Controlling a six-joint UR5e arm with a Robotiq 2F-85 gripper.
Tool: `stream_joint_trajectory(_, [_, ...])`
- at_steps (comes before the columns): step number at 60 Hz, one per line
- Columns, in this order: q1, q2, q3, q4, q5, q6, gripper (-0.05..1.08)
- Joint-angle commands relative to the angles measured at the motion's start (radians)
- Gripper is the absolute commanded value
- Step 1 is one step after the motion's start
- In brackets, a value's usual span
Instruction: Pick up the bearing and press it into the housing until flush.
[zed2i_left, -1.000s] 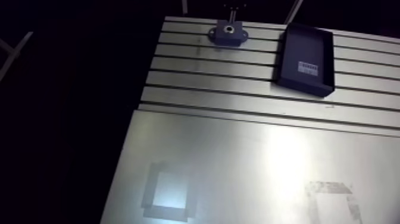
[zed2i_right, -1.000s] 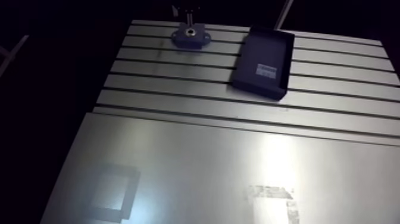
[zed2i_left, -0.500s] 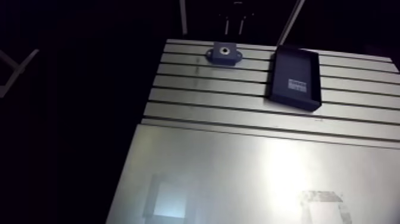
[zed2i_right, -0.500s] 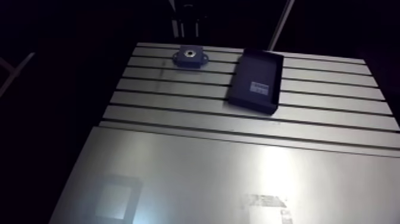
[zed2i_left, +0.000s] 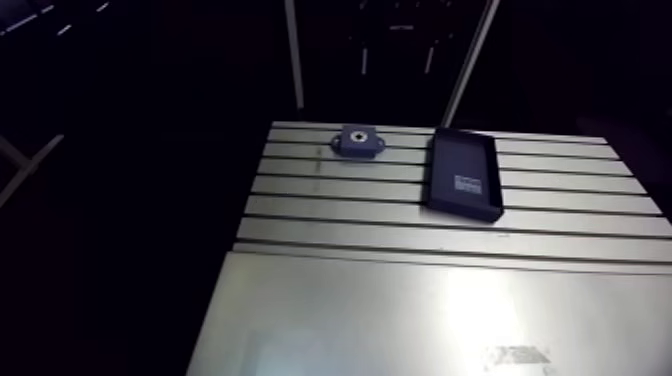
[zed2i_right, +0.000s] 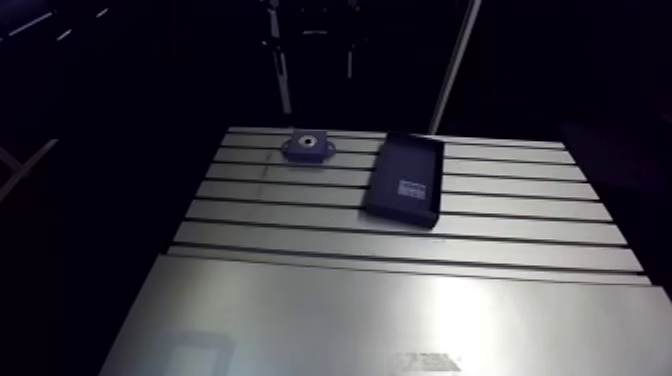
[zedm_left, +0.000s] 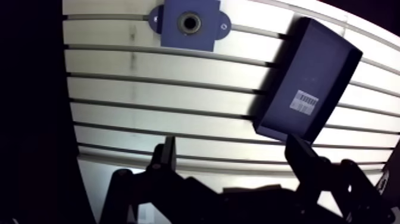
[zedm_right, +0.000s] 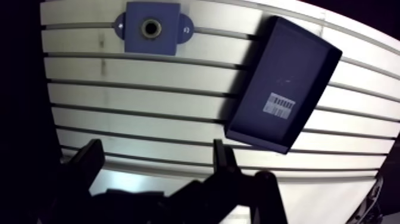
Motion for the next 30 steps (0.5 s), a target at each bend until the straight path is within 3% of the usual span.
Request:
stream_joint_trajectory(1, [-0.081,-0.24,0.06,0.134,0.0,-0.051,0.0])
stream_joint_trajectory(17, [-0.087,-0.307,0.093,0.139,0.0,-0.051,0.0])
stream_joint_trajectory(30, [-0.091,-0.307,0.104,0.127,0.001,-0.051,0.0])
